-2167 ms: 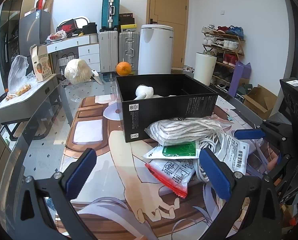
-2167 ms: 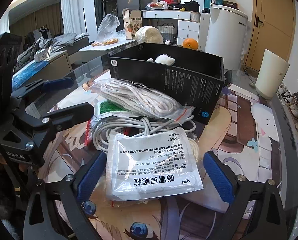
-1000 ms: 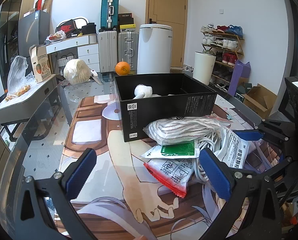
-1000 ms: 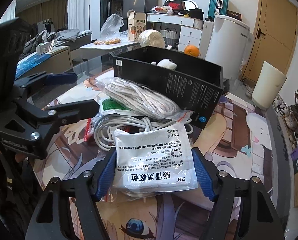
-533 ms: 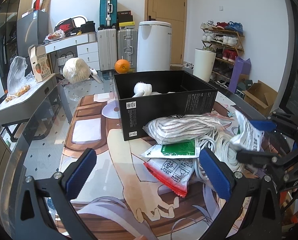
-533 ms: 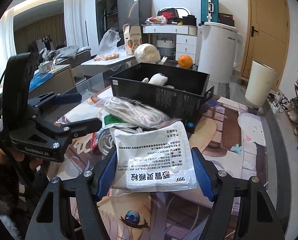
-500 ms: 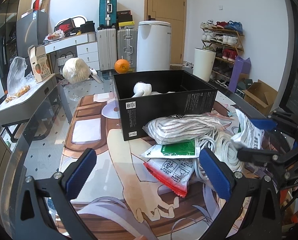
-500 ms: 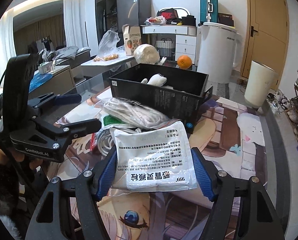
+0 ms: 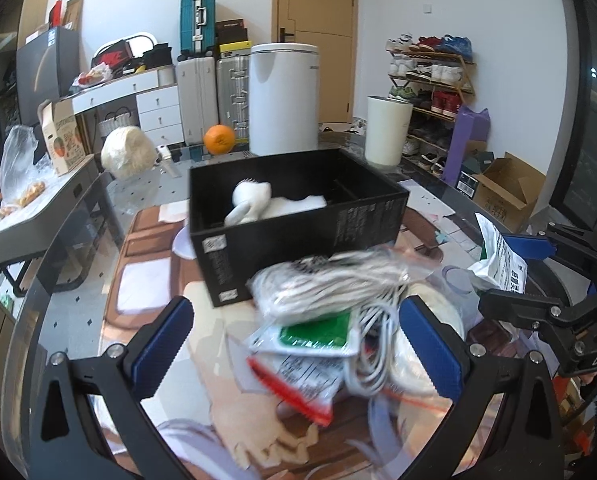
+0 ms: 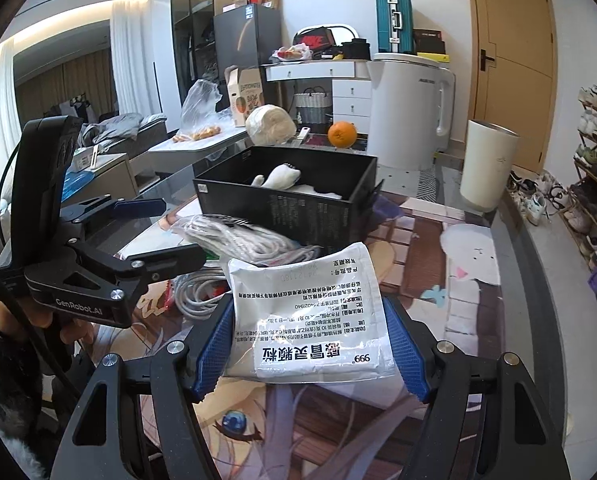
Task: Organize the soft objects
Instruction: 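Grasp the green-and-red packet with the left gripper while the right holds the white packet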
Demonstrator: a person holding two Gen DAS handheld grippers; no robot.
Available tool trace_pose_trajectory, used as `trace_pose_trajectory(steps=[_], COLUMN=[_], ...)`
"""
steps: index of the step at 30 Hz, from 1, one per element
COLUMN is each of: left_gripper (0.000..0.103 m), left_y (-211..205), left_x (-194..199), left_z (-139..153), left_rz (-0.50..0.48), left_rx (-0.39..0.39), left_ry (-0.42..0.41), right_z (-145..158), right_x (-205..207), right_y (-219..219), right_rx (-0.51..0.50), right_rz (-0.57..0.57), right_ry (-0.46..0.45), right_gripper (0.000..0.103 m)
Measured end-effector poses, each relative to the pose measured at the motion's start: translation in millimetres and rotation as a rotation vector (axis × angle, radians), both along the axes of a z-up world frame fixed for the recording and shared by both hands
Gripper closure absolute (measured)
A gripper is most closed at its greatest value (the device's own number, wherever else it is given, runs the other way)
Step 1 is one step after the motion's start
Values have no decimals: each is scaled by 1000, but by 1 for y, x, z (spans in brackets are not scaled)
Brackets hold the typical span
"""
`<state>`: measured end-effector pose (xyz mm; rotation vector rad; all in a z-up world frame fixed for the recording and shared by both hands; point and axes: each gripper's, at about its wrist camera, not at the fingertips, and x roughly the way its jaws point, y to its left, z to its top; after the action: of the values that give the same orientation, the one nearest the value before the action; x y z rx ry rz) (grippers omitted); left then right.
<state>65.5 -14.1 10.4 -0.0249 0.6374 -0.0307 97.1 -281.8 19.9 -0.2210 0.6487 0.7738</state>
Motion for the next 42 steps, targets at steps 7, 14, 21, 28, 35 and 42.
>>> trace_pose_trajectory(steps=[7, 14, 21, 28, 35, 42], left_gripper=[0, 0, 0, 0, 20, 50], left_y=[-15, -23, -21, -18, -17, -11], left_x=[19, 35, 47, 50, 50, 47], left_z=[-2, -8, -13, -12, -10, -9], left_rz=[-19, -25, -8, -4, -27, -29], left_rx=[34, 52, 30, -5, -39, -65], left_ry=[29, 74, 114, 122, 101, 91], right_z=[1, -1, -4, -5, -6, -7], right_x=[3, 6, 8, 7, 7, 6], right_y=[-9, -11, -8, -6, -5, -3], right_rx=[2, 0, -6, -14, -17, -22], right_rz=[-18, -24, -19, -14, -14, -14], right_ry=[-1, 7, 14, 13, 15, 13], right_gripper=[30, 30, 30, 30, 30, 30])
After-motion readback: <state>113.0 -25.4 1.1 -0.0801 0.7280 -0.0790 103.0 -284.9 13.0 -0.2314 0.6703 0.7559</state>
